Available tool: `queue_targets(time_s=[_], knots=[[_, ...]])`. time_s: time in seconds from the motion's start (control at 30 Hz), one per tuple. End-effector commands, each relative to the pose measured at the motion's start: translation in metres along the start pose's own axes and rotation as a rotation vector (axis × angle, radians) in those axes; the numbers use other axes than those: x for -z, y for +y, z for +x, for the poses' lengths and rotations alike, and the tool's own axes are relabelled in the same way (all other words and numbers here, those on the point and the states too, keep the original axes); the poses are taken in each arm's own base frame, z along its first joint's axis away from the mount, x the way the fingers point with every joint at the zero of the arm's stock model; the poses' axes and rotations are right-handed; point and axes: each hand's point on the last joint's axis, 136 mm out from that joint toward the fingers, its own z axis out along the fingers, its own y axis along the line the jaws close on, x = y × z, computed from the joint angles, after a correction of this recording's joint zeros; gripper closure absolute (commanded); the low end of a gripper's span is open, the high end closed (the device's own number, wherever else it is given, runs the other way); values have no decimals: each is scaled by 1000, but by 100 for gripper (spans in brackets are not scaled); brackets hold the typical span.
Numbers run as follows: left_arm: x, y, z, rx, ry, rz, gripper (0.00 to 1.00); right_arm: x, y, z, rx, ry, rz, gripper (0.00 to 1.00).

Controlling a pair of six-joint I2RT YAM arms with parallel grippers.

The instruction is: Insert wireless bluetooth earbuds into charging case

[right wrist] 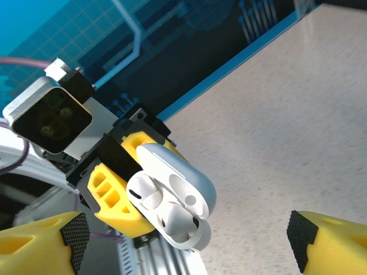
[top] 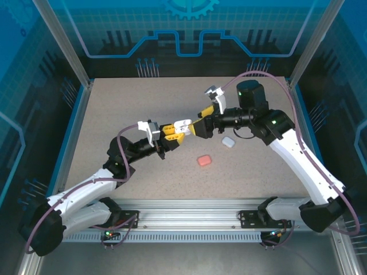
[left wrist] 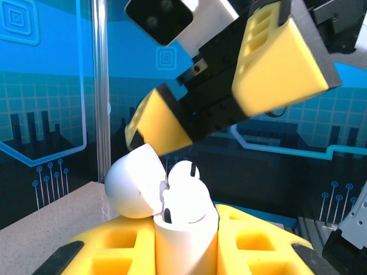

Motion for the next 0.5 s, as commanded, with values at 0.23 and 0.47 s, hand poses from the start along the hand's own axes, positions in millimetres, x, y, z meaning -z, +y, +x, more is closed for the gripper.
queue_targets(time_s=[0.23, 0.47], knots=[[-7, -6, -17, -43, -42, 38, 100, -12, 26, 2, -61, 63, -183, 19], [-8, -4, -15, -34, -36, 30, 100, -7, 37, -9, 1, 33, -197, 34]])
